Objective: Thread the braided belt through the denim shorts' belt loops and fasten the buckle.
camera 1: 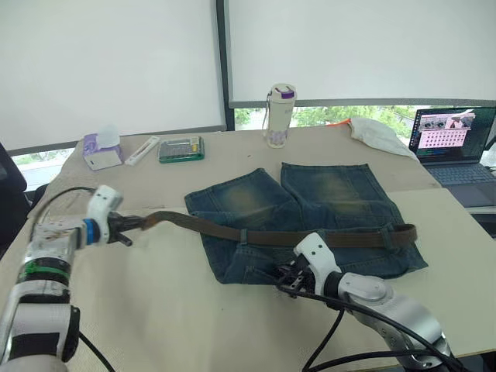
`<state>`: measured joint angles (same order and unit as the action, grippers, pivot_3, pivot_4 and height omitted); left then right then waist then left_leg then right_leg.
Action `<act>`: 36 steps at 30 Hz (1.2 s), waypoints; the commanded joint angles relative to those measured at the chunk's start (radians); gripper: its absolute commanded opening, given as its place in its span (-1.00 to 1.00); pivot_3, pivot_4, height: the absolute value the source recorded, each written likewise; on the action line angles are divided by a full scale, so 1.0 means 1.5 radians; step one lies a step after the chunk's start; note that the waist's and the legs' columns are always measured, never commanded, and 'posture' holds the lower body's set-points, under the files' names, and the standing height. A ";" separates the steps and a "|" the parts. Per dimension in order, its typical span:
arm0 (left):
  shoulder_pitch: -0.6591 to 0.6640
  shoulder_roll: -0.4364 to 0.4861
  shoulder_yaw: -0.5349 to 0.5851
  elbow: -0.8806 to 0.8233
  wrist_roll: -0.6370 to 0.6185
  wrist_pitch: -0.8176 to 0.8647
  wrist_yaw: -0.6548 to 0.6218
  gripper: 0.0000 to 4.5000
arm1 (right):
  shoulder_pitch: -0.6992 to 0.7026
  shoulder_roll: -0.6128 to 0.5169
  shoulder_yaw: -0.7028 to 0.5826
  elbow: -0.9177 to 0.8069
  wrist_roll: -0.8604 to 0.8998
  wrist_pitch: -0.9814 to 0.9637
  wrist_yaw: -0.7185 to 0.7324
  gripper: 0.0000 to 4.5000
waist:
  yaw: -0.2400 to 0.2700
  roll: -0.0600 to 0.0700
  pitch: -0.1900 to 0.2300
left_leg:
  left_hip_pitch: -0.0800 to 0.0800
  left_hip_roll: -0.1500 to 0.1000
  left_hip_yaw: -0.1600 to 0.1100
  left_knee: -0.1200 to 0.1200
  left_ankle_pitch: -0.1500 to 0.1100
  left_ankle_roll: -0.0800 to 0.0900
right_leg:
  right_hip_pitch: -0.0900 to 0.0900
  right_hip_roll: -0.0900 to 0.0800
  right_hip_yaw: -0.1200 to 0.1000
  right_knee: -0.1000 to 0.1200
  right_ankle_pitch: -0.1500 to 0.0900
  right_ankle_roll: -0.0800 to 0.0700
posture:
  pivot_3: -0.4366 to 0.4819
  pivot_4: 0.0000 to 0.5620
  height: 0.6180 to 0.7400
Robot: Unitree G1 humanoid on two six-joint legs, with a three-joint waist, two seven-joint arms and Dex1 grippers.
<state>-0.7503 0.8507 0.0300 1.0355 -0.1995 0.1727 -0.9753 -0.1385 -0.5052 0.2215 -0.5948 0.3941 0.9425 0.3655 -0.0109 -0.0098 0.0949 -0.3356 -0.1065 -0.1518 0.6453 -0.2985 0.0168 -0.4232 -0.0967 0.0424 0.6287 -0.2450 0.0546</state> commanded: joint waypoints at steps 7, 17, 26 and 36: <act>-0.035 0.047 0.048 0.128 0.062 -0.080 0.169 -1.00 | -0.006 0.028 -0.075 -0.041 0.015 -0.056 0.015 -0.98 | -0.001 0.000 0.000 | 0.000 0.000 0.000 0.000 0.000 0.000 | 0.000 0.000 0.000 0.001 0.000 0.000 | -0.05 -0.47 1.00; 0.019 0.016 0.128 -0.045 -0.075 0.047 -0.101 -0.28 | 0.022 -0.242 -0.290 -0.111 0.005 0.047 0.083 0.62 | 0.003 0.000 0.000 | -0.001 -0.001 -0.001 0.001 0.000 0.000 | 0.000 0.000 -0.001 0.001 0.000 0.000 | -0.05 -0.47 1.00; 0.220 -0.066 0.068 -0.661 -0.290 0.453 -0.094 0.80 | -0.098 -0.440 -0.153 0.066 -0.060 0.098 0.153 0.95 | -0.001 0.002 0.000 | -0.001 0.002 0.001 0.001 -0.001 0.002 | 0.001 -0.001 0.001 0.001 0.000 0.000 | -0.05 -0.47 1.00; 0.192 -0.217 -0.096 -0.754 -0.202 0.407 0.024 0.80 | -0.336 -0.397 0.095 0.354 -0.190 0.038 0.243 0.95 | 0.006 0.002 0.001 | -0.001 0.002 0.004 0.002 -0.001 0.001 | 0.001 -0.002 0.002 -0.001 0.000 0.000 | -0.05 -0.47 1.00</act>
<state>-0.4363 0.5231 -0.1147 -0.0774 -0.5239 0.8109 -0.9529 -0.6178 -1.0978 0.3463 -0.0921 0.1571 1.0372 0.7065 -0.0018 -0.0072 0.0957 -0.3377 -0.1037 -0.1452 0.6481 -0.2995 0.0186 -0.4218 -0.0997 0.0452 0.6258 -0.2449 0.0543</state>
